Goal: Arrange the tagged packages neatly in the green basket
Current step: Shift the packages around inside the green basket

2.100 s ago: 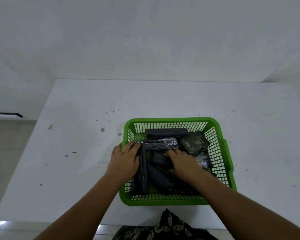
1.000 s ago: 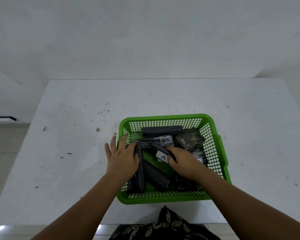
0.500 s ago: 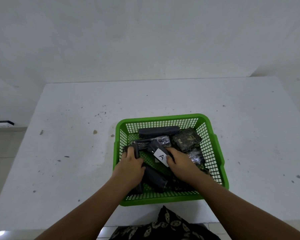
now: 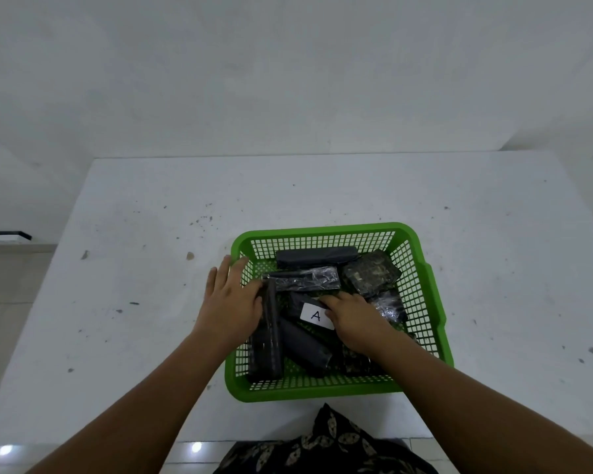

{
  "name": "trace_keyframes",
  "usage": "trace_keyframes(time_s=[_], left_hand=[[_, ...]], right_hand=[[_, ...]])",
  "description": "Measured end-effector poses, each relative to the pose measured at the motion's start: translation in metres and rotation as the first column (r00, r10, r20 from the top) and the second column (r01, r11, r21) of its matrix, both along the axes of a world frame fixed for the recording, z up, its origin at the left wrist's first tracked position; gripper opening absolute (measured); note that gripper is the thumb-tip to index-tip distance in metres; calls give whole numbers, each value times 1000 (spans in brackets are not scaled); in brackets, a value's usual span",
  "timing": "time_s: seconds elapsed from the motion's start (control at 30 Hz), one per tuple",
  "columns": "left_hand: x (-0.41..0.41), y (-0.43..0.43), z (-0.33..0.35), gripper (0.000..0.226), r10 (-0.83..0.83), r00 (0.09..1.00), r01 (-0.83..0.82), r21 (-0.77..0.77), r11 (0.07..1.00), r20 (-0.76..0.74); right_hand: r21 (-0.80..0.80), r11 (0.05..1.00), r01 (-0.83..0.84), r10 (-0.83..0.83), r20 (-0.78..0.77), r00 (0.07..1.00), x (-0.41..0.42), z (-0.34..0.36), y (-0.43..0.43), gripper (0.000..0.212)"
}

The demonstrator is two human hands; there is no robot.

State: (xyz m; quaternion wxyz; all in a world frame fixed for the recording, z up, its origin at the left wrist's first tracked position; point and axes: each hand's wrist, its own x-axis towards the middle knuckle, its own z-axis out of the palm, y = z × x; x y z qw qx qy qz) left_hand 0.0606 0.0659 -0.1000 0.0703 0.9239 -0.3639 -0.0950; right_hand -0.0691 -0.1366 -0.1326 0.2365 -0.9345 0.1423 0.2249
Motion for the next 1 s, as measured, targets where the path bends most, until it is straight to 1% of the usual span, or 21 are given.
trace_keyframes(time_s=[0.1, 0.23, 0.33, 0.4, 0.5, 0.57, 0.67, 0.73, 0.8, 0.87, 0.93, 1.0], left_hand=[[1, 2, -6, 36, 39, 996, -39, -3, 999, -81], [-1, -2, -5, 39, 73, 992, -74, 0, 997, -106], [2, -2, -5, 38, 80, 989, -82, -13, 997, -127], [4, -1, -5, 36, 73, 988, -78, -25, 997, -138], [9, -2, -4, 34, 71, 988, -82, -83, 993, -134], [15, -4, -4, 36, 77, 990, -90, -112, 990, -121], [27, -10, -6, 39, 58, 992, -71, -119, 990, -109], [35, -15, -6, 39, 42, 995, -53, -116, 992, -94], [40, -19, -6, 40, 57, 994, -68, -119, 991, -94], [44, -23, -7, 41, 58, 994, -70, -127, 989, -95], [46, -25, -9, 42, 61, 990, -79, -135, 988, -127], [46, -26, -11, 42, 95, 977, -125, -149, 981, -190]], right_hand=[[-76, 997, -19, 18, -21, 1000, 1, 2, 3, 39], [-175, 984, 12, -7, 29, 1000, 1, 5, 6, 32], [-164, 986, 38, -28, 66, 997, 3, 8, 4, 28], [-139, 990, 25, -17, 64, 998, 6, 11, 2, 28], [-157, 988, 0, 10, 60, 998, 17, 17, -3, 23], [-155, 987, 31, -12, 126, 992, 26, 23, -9, 24], [-189, 977, 100, -46, 274, 961, 43, 30, -25, 24], [-222, 960, 171, -97, 309, 946, 51, 32, -37, 25], [-248, 940, 234, -162, 280, 946, 51, 30, -48, 29], [-261, 930, 259, -208, 208, 956, 45, 27, -53, 36], [-245, 932, 267, -235, 150, 960, 37, 23, -55, 49], [-215, 933, 287, -265, 126, 956, 30, 21, -55, 63]])
